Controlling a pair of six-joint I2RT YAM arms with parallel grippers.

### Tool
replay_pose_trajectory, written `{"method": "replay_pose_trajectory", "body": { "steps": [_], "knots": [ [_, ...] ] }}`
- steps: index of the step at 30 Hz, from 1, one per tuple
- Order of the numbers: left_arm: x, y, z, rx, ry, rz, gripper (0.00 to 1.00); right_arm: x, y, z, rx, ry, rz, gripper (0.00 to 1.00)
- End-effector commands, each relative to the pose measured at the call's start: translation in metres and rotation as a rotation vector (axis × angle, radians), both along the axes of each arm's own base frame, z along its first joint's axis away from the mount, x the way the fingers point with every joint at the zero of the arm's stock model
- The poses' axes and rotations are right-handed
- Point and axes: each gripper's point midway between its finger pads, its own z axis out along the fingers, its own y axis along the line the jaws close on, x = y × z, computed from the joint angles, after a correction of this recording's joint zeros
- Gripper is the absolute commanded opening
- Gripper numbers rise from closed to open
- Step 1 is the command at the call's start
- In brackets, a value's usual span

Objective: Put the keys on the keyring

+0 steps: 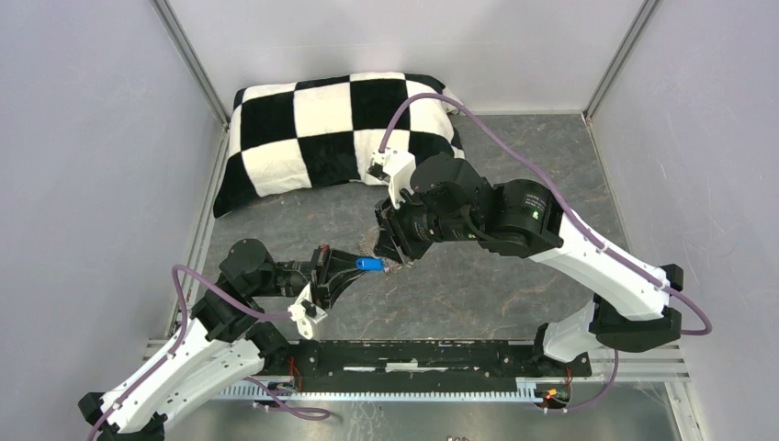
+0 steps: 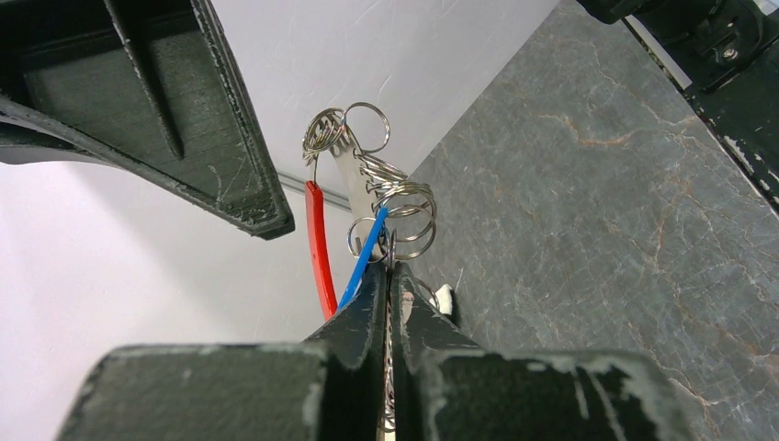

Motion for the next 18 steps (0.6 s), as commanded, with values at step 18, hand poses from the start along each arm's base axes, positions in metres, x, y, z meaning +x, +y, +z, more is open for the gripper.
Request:
{"method": "replay_pose_trajectory", "body": {
  "steps": [18],
  "knots": [
    [0.002,0.001,0.002,-0.001,-0.101,0.004,0.02,-0.008,0.002,-0.021,-0.027,0.066,0.022,0.30]
  ]
}}
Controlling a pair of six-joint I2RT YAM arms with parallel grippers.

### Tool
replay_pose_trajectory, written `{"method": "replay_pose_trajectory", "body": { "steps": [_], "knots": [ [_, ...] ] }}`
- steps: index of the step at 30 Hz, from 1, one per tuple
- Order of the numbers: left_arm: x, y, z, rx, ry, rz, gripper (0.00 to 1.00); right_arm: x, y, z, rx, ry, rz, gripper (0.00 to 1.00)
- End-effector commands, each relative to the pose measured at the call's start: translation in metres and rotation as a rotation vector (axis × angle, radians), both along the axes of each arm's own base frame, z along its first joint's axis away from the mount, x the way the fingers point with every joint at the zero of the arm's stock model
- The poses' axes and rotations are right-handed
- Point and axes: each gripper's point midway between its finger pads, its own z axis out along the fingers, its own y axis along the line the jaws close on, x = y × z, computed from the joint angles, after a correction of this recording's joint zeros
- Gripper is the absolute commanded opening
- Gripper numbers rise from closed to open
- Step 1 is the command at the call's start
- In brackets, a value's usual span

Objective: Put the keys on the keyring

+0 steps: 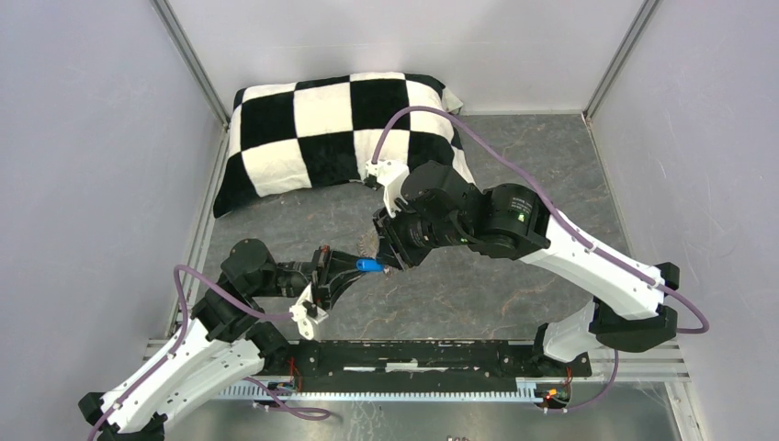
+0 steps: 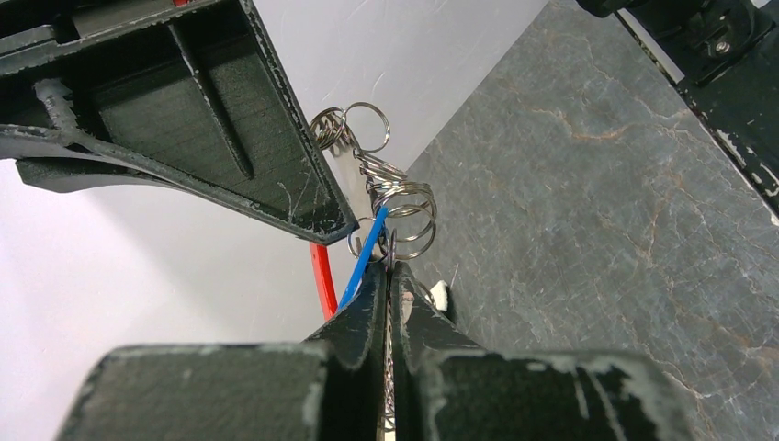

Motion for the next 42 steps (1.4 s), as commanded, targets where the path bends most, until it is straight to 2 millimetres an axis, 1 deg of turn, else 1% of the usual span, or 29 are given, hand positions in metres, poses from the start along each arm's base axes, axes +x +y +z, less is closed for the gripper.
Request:
{"method": "replay_pose_trajectory", "body": {
  "steps": [1,10,19,24,30,33,37,42],
  "knots": [
    [0.002,0.001,0.006,-0.012,-0.108,0.003,0.02,-0.004,0.003,0.005,0.035,0.018,0.013,0.30],
    [0.003,0.001,0.004,-0.008,-0.115,0.009,0.02,-0.007,0.004,-0.003,0.006,0.032,0.033,0.29],
    [0.003,0.003,0.003,-0.003,-0.124,0.013,0.02,-0.003,0.002,-0.008,-0.035,0.022,0.029,0.34],
    [0.002,0.003,0.003,-0.004,-0.123,0.012,0.02,-0.003,0.003,-0.010,-0.038,0.032,0.029,0.34],
    [0.001,0.004,0.001,-0.003,-0.131,0.013,0.02,-0.004,0.005,-0.008,-0.023,0.031,0.034,0.30],
    [0.001,0.003,-0.001,0.000,-0.130,0.011,0.02,-0.005,0.007,-0.006,-0.010,0.031,0.045,0.25],
    [0.001,0.003,-0.001,0.002,-0.127,0.008,0.02,-0.006,0.012,-0.005,0.014,0.028,0.059,0.17],
    [0.002,0.002,-0.001,0.003,-0.125,0.007,0.02,-0.007,0.015,-0.010,0.021,0.039,0.068,0.13]
  ]
}}
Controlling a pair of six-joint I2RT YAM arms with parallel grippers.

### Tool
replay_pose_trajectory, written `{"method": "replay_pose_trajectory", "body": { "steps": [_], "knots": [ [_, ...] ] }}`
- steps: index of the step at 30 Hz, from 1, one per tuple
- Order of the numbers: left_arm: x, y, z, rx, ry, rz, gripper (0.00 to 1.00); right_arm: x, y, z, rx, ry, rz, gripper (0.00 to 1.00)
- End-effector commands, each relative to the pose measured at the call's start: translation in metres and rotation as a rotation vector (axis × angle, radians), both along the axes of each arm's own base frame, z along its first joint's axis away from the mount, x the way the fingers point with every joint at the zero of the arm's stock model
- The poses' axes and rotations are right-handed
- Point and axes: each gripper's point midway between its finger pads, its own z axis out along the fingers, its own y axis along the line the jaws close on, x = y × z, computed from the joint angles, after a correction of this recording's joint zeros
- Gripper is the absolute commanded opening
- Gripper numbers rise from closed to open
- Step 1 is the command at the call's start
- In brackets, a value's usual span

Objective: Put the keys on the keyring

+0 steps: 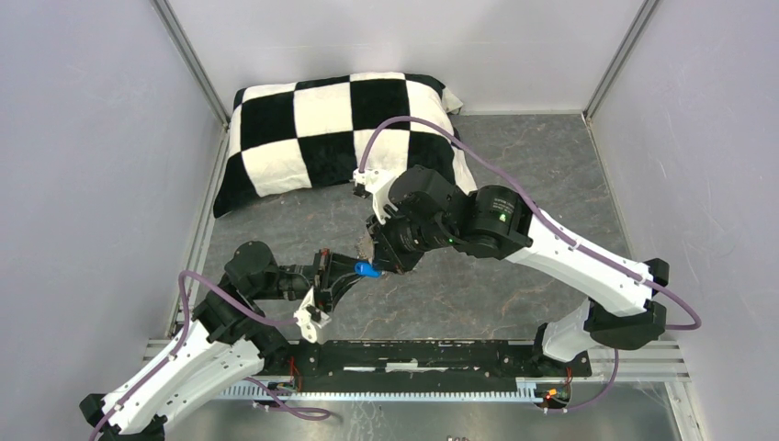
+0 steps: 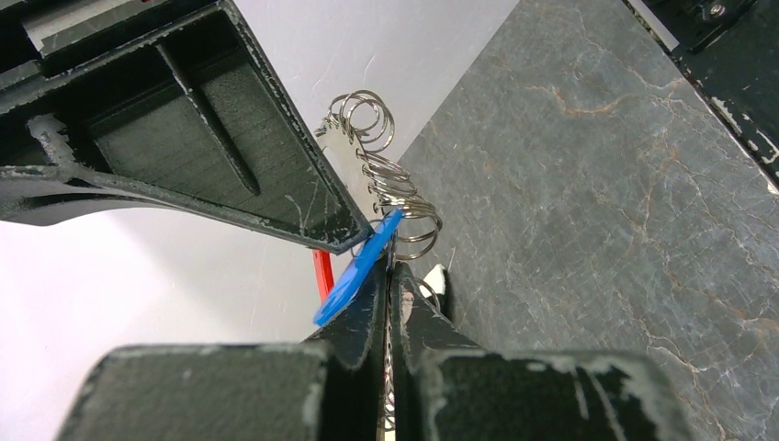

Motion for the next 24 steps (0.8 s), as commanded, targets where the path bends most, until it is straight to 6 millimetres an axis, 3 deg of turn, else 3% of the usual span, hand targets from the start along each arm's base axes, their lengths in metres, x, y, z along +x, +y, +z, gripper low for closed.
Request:
{"method": "replay_pose_trajectory", "body": {
  "steps": [1,24],
  "knots": [
    [0.000,-0.001,0.016,-0.035,-0.087,-0.009,0.02,0.000,0.006,0.007,0.056,-0.005,0.014,0.12],
    [0.003,0.001,0.024,-0.074,-0.026,0.021,0.02,-0.014,0.022,0.021,0.276,0.046,0.068,0.08]
  ]
}}
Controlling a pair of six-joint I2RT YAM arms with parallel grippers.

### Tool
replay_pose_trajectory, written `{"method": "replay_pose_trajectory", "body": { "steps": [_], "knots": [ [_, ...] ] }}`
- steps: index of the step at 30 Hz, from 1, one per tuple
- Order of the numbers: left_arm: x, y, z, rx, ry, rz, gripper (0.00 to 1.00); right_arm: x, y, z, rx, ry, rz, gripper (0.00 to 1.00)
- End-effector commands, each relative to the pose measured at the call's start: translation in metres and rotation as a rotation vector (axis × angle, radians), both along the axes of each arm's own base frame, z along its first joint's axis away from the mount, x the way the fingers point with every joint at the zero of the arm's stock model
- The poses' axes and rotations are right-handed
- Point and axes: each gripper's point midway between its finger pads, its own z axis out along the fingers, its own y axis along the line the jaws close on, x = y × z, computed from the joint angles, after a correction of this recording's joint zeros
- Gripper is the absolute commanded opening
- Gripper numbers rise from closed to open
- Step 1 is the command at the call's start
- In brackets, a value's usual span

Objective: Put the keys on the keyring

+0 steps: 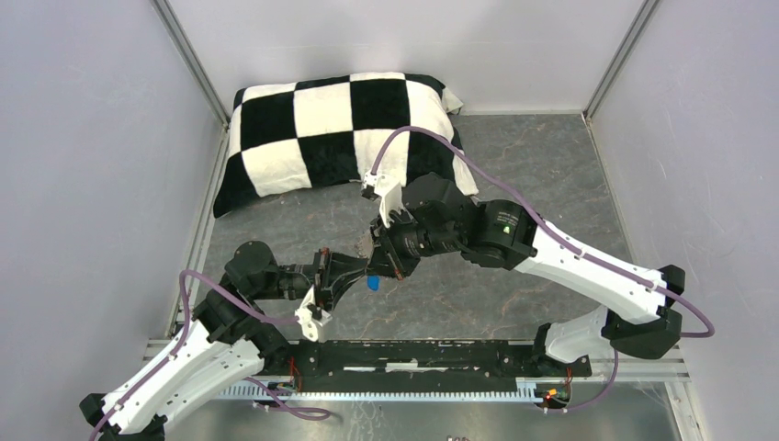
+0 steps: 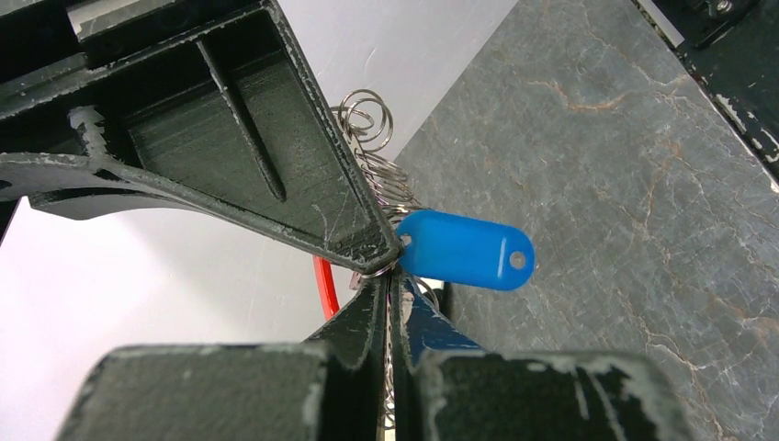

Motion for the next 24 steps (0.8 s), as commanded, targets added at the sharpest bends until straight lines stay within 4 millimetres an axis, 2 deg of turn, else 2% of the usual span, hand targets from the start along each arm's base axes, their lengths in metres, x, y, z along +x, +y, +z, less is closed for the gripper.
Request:
{"method": "replay_pose_trajectory", "body": {
  "steps": [1,6,13,17,22,24],
  "knots": [
    [0.000,0.000,0.025,-0.078,-0.029,0.006,0.02,-0.003,0.008,0.027,0.121,-0.013,0.025,0.09],
    [0.001,0.000,0.026,-0.090,-0.016,0.014,0.02,-0.005,0.013,0.038,0.164,-0.027,0.051,0.18],
    [0.005,-0.001,0.033,-0.126,0.042,0.029,0.02,0.000,0.007,0.063,0.196,-0.084,0.046,0.31],
    [0.005,-0.002,0.041,-0.154,0.111,0.037,0.02,0.007,-0.004,0.085,0.210,-0.144,0.022,0.38],
    [0.004,0.000,0.059,-0.226,0.210,0.042,0.02,0.020,-0.027,0.121,0.224,-0.270,-0.017,0.40],
    [0.005,0.000,0.067,-0.255,0.264,0.046,0.02,0.024,-0.038,0.127,0.225,-0.317,-0.029,0.40]
  ]
}}
